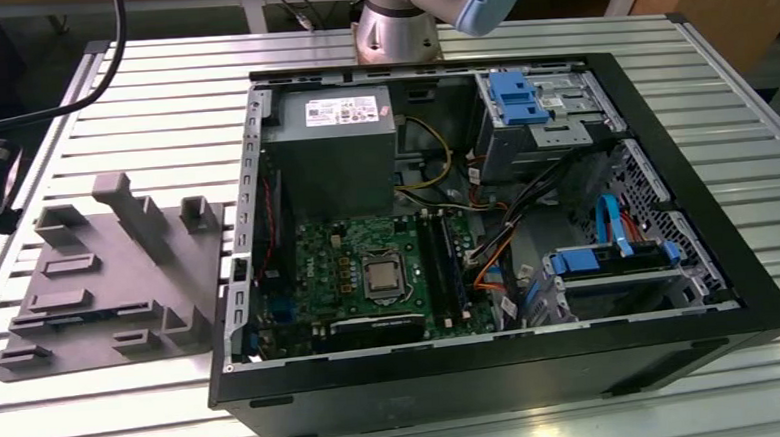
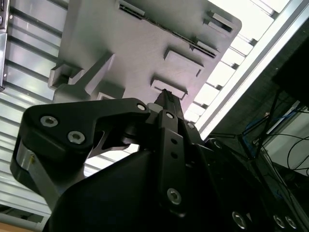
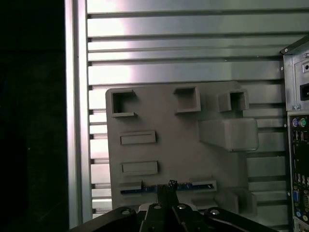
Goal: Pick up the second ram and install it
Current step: 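Pick up the second ram and move it above second insertion slot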
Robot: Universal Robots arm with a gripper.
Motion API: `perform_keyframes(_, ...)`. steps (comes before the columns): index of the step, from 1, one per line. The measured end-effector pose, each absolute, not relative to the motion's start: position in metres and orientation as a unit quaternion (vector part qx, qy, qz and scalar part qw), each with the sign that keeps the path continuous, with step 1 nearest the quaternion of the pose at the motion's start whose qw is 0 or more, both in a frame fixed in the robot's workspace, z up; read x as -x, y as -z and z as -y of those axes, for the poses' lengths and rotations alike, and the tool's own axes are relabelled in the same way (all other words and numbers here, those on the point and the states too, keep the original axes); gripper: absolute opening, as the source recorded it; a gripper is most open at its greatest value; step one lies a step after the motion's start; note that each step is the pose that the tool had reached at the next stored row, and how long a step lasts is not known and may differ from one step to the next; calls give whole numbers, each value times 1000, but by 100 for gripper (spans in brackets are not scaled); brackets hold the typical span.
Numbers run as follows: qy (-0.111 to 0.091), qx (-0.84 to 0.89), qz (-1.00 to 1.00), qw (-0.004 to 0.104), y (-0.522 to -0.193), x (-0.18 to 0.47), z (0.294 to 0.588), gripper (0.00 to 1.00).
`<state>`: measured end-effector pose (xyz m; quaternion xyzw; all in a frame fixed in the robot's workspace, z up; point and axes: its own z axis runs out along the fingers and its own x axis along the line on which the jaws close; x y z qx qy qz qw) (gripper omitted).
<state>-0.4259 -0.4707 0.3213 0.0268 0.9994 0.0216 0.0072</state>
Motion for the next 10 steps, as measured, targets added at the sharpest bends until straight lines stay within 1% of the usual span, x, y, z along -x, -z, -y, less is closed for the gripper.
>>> perform_keyframes(10, -22, -7, -1000, 7, -321, 426, 471, 11)
